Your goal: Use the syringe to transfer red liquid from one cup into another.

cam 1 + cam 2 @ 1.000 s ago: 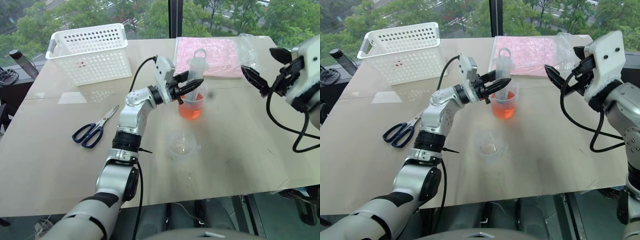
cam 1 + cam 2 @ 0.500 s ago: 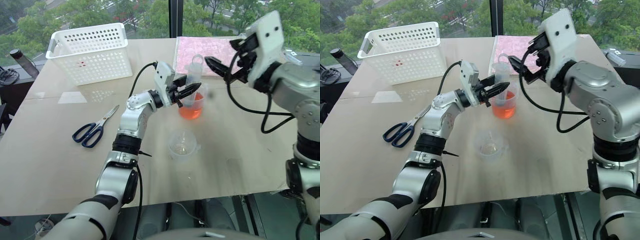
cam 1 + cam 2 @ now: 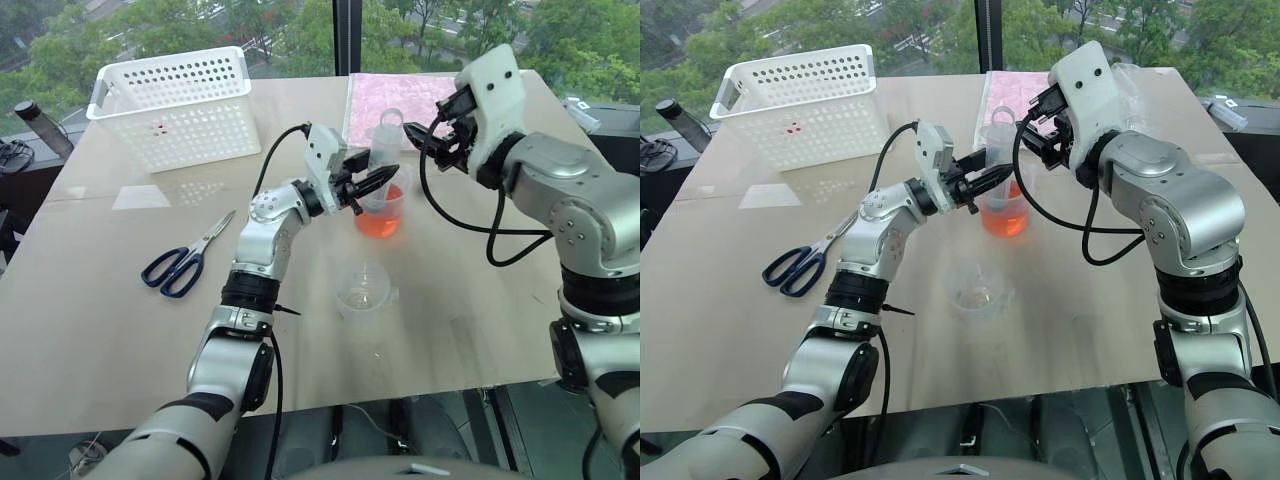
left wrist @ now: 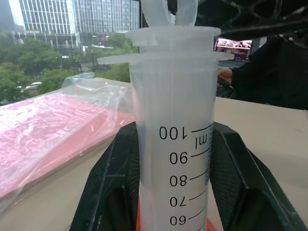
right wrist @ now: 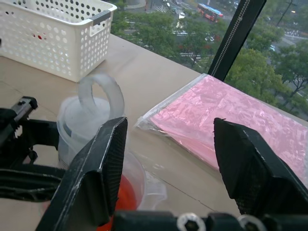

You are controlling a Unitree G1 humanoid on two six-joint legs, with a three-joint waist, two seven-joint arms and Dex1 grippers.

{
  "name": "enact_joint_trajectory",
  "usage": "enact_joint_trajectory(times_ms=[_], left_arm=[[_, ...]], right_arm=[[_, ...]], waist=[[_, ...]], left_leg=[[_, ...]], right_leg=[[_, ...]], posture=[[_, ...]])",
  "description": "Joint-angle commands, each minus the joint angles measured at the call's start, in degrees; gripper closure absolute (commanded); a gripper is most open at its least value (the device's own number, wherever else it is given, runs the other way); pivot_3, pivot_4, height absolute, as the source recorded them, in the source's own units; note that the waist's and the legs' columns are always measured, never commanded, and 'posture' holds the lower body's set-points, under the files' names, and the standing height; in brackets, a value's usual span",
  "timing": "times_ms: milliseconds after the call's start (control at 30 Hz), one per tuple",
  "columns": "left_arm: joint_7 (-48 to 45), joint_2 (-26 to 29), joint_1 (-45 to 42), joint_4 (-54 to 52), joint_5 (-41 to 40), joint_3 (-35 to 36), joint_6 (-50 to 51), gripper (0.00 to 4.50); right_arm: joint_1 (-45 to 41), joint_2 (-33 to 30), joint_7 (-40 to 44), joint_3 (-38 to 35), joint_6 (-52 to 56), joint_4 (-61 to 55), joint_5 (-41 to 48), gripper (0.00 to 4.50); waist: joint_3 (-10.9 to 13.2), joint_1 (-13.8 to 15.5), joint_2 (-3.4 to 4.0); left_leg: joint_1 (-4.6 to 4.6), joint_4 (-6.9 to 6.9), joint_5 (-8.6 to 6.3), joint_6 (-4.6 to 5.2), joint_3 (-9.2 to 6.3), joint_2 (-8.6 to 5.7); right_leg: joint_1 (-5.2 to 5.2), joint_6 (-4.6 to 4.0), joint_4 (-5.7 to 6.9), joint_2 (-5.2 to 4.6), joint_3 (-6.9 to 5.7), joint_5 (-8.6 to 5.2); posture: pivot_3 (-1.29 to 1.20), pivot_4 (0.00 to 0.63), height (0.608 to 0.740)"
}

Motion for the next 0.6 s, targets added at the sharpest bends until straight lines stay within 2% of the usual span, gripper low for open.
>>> enact_joint_trajectory(times_ms=[33, 200, 600], left_arm=[[0.06, -0.05, -0.61, -2.65, 0.35, -0.79, -1.39, 3.12], [1.14, 0.38, -0.87, -1.54, 1.04, -0.52, -1.86, 3.12], [0.96, -0.16, 1.45, -4.9, 0.71, -1.98, -1.6, 3.12]], right_arm=[[-1.88, 1.25, 2.0, -2.33, 0.71, -2.73, 1.99, 1.54], [-0.77, -0.19, 5.99, -3.86, 4.1, -5.95, 5.19, 1.54], [-3.22, 3.24, 2.63, -4.74, 3.4, -1.57, 1.92, 1.54]], waist=[[0.0, -0.15, 0.0], [0.0, -0.35, 0.0], [0.0, -0.44, 0.01]], left_leg=[[0.0, 0.0, 0.0, 0.0, -0.01, 0.0], [0.0, 0.0, 0.0, 0.0, -0.01, -0.02], [0.02, 0.02, 0.0, 0.0, -0.01, -0.02]], right_leg=[[-0.01, 0.0, 0.01, 0.0, 0.0, 0.0], [-0.01, 0.0, 0.02, 0.0, -0.01, 0.0], [-0.03, 0.0, 0.07, -0.02, 0.05, 0.0]], posture=[[0.0, 0.15, 0.74], [0.0, 0.15, 0.74], [0.0, 0.15, 0.74]])
